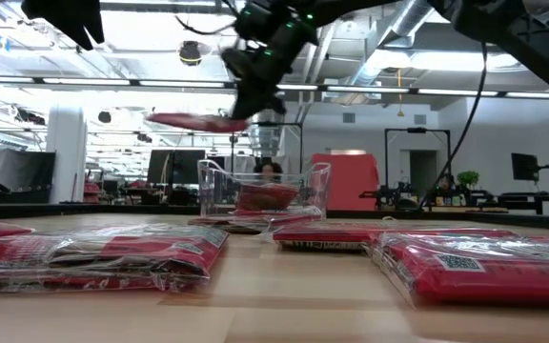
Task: Sort popcorn bags into baskets
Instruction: Put the red popcorn pack into the transparent bin
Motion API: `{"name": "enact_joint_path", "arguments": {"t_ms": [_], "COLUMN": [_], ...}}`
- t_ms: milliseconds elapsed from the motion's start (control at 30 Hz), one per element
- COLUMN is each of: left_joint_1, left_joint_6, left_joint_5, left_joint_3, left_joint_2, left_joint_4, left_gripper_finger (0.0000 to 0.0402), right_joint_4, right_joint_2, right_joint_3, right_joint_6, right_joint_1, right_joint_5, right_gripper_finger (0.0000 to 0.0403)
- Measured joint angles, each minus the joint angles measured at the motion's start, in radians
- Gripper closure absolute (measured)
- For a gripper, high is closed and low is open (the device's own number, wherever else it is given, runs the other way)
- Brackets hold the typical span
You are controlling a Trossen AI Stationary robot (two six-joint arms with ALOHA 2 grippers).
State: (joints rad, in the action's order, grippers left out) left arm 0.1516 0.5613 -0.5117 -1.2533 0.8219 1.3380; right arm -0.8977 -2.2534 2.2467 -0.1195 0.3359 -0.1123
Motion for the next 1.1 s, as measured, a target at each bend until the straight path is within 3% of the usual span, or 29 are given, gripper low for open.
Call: {"name": "enact_joint_path", "arguments": {"t_ms": [267, 500, 733, 1100], "left_joint_1": [0.000, 0.000, 0.000, 0.000], "left_joint_6": [0.009, 0.039, 0.070, 0.072], "left_joint_5": [-0.001, -0.011, -0.047, -0.050], "left_joint_3": [0.000, 0.000, 0.000, 0.000], "left_joint_2": [0.000, 0.000, 0.002, 0.002], "left_joint_4": [0.000, 0.000, 0.000, 0.000], "left_gripper_finger": [0.0213, 0.0213, 0.0213, 0.0213], "right_joint_4": [-0.190, -0.227, -0.219, -0.169], "right_joint_2": [0.021, 0.006, 0.007, 0.005], "right_joint_3": [0.000, -0.002, -0.008, -0.145], "right_joint_6": [0.399, 0.640, 0.747, 0.791], "right_joint_1": [0.169, 0.242, 0.239, 0.228], "right_joint_5": [0.111, 0.109, 0.066, 0.049], "right_gripper_finger": [0.0399, 0.0398, 0.0395, 0.0371]}}
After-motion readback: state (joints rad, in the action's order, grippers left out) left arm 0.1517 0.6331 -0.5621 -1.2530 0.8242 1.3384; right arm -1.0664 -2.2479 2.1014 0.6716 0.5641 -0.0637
